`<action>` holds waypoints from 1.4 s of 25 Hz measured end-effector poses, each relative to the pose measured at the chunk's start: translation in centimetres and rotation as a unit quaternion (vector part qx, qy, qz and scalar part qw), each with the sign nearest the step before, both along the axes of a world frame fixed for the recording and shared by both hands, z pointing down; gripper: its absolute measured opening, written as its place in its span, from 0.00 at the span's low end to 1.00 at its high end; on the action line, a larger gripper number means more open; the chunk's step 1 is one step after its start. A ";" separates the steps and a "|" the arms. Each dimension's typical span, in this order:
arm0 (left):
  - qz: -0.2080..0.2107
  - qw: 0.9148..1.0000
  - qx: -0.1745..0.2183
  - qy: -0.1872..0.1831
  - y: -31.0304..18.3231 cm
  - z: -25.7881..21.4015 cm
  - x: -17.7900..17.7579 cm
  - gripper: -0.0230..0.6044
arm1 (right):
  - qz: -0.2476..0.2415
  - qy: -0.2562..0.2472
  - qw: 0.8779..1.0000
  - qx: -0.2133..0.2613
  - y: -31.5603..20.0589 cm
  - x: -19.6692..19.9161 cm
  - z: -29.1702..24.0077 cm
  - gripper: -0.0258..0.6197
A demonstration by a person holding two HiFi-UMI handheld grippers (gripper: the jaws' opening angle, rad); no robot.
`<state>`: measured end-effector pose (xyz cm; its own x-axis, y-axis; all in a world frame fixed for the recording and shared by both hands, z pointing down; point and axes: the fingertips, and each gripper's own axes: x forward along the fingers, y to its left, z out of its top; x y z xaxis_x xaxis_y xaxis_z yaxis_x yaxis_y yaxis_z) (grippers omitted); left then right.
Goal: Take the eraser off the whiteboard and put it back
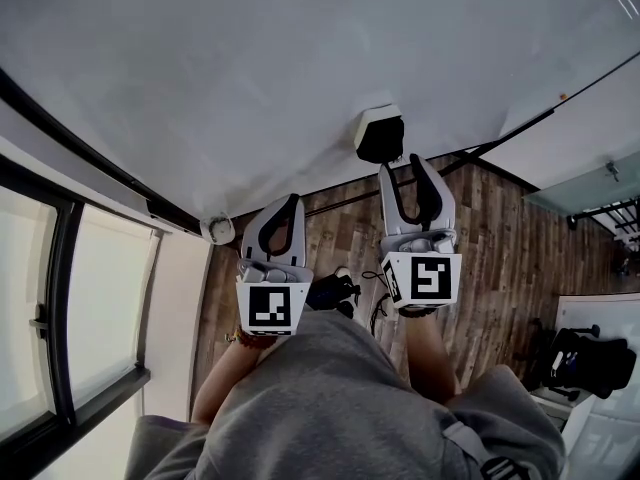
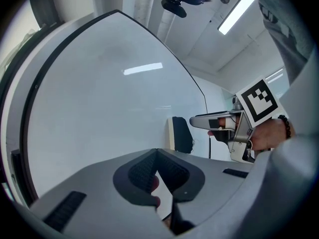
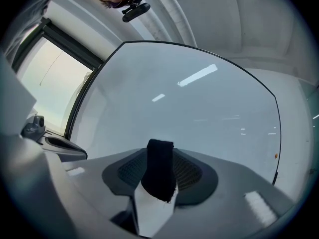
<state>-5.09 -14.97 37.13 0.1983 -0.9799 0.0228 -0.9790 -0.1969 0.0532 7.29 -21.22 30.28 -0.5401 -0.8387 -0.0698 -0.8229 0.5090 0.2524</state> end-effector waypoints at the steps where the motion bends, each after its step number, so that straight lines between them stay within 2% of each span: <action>1: -0.002 1.000 0.000 0.002 -0.1 0.0 0.0 0.05 | 0.000 -0.001 1.000 -0.001 -0.2 -0.1 0.0 0.31; 22: -0.021 1.000 -0.003 -0.013 -1.5 0.3 -0.6 0.05 | -0.013 -0.003 0.999 -0.040 -3.0 -1.2 1.9 0.42; 35: -0.034 0.999 -0.004 -0.012 -2.1 0.6 -1.2 0.05 | -0.017 0.010 0.998 -0.061 -4.4 -2.1 3.0 0.44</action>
<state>-6.28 -17.09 37.73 0.1303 -0.9908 0.0352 -0.9911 -0.1293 0.0300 5.17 -25.61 33.24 -0.5694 -0.8210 0.0421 -0.7997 0.5650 0.2033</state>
